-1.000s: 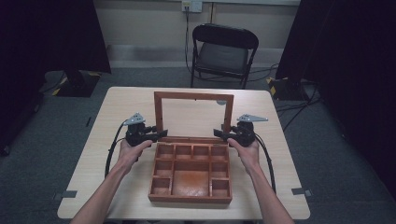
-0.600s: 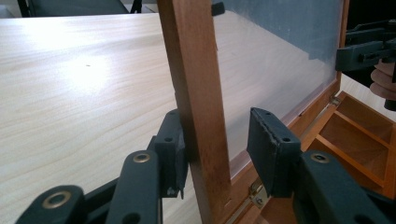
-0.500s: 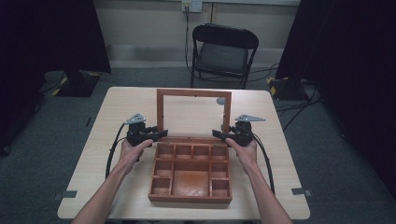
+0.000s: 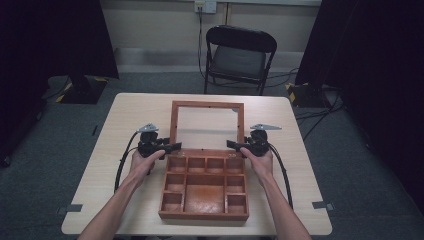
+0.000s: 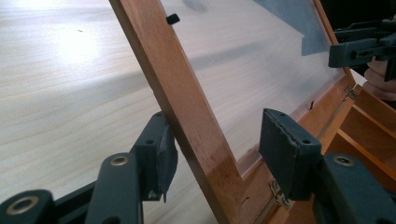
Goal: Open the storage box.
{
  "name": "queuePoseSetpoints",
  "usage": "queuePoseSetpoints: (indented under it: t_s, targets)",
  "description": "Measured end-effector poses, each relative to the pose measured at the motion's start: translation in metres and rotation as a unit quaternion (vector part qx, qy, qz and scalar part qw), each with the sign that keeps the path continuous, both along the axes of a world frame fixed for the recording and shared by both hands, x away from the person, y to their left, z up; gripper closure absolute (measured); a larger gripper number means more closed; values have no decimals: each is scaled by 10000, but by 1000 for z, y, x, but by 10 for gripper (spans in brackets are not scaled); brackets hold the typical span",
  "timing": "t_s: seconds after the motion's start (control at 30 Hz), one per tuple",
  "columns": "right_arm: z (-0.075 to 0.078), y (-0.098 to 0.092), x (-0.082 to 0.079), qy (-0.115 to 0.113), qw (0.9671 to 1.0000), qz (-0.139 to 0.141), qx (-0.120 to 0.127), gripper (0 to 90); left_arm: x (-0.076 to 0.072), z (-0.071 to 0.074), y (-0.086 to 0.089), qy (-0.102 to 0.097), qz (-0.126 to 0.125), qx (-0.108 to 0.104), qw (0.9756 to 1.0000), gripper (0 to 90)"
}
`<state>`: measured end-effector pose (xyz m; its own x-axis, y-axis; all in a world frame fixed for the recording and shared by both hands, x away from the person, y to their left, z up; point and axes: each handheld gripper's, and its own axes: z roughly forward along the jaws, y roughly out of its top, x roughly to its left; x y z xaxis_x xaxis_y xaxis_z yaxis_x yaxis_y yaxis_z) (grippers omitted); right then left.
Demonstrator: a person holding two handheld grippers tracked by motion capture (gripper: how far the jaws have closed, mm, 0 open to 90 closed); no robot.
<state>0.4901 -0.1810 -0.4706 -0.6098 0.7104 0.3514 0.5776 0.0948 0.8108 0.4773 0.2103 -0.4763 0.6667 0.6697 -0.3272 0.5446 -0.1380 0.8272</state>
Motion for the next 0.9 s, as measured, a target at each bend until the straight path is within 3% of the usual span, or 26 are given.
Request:
queuePoseSetpoints:
  t_s: [0.77,0.9]
  targets:
    - [-8,1,5,243,9996,-125,120,294,4,-5,4,200,98,-100,9997,442]
    - [-10,2,6,326,9992,-203,49,262,5,-7,1,298,58,-51,9995,374]
